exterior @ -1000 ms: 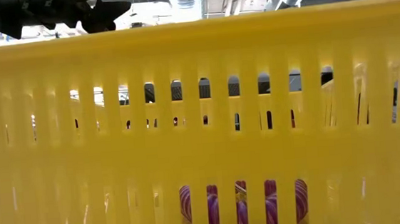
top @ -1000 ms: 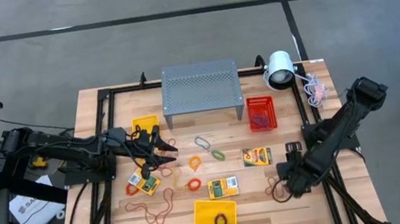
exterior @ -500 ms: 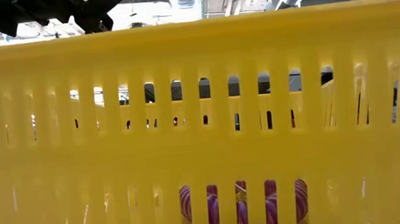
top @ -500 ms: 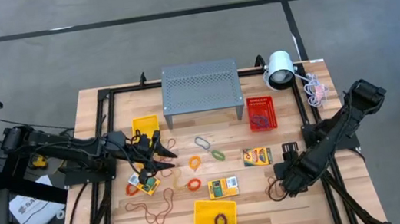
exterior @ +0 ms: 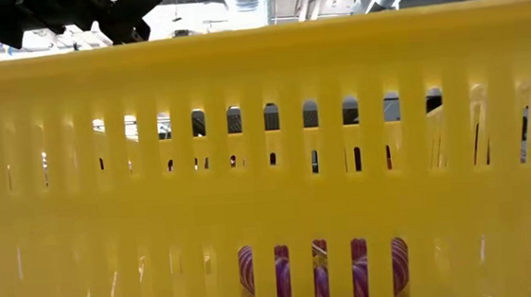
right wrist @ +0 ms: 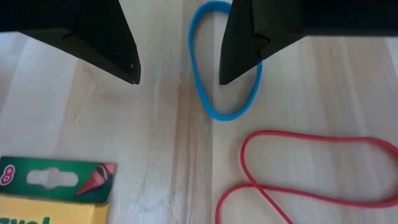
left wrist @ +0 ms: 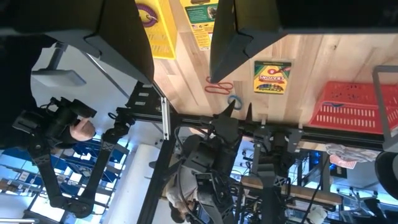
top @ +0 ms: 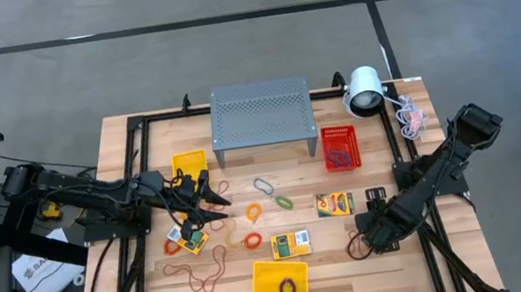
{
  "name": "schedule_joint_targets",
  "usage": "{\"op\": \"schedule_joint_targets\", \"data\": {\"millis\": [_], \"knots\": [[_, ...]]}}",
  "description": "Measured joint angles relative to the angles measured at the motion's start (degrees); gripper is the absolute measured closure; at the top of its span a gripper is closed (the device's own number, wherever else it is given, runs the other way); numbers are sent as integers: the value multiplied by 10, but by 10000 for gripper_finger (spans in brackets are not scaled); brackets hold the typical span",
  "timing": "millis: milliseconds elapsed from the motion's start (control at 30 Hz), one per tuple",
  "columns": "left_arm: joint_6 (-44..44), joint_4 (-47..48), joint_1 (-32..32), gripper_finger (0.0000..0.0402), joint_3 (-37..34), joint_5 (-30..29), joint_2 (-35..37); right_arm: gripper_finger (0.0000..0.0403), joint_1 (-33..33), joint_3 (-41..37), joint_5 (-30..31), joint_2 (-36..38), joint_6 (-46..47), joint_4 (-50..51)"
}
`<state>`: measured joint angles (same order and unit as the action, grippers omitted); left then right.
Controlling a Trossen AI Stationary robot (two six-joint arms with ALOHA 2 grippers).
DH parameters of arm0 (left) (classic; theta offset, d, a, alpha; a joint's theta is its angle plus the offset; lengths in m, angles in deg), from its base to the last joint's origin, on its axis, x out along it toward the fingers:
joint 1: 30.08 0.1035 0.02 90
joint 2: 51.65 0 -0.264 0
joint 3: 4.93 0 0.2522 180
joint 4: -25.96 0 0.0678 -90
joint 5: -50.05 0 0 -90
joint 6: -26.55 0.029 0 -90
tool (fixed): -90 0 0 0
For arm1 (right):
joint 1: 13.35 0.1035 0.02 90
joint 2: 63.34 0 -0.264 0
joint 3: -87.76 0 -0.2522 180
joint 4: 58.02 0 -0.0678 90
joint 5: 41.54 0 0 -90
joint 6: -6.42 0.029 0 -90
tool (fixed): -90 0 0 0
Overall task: Pick & Place Office Desk Supplies
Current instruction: Put the blue rubber band into the red bin
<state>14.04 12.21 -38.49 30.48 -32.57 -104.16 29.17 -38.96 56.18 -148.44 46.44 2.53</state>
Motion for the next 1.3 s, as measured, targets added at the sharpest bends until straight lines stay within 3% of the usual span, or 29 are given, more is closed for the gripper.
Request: {"op": "schedule_joint_targets", "data": {"millis": [233,733,1200,1300], "knots": [[0,0,0,247,0,0,0,196,-5,0,-9,0,-22,-19],[0,0,0,247,0,0,0,264,-33,-12,-45,2,-56,-51],[0,0,0,247,0,0,0,393,-33,-13,-48,1,-55,-54],[0,0,0,247,0,0,0,396,-33,-13,-47,1,-55,-54]]}}
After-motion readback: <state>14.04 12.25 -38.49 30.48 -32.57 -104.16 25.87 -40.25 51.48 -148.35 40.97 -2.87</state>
